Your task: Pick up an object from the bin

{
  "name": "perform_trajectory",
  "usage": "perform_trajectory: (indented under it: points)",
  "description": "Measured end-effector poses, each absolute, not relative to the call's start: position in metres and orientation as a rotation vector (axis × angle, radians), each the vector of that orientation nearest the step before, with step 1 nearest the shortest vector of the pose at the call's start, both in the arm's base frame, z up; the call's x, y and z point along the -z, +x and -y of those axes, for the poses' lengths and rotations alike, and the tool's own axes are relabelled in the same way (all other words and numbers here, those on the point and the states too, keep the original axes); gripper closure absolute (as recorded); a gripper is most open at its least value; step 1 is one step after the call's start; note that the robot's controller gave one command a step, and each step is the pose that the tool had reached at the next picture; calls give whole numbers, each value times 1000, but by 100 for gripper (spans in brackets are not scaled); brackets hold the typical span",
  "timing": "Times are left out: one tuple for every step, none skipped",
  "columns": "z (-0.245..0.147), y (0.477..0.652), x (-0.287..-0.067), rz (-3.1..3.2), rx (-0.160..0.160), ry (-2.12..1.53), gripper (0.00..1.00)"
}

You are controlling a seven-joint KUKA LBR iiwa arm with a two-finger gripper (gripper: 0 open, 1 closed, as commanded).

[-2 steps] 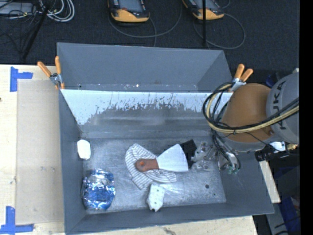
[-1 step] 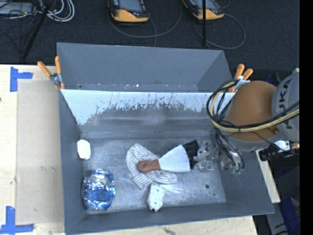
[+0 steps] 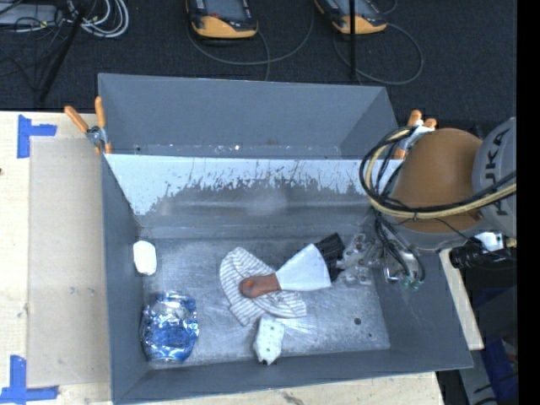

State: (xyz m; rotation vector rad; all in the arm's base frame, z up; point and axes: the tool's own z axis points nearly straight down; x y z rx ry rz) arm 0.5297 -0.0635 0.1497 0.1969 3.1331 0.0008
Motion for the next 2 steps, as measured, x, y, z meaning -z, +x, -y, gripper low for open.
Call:
perform_trajectory:
  points:
    - [66,529,-146,-3137,-1,201,100]
    - [62,528,-191,-3145,-2,187,100]
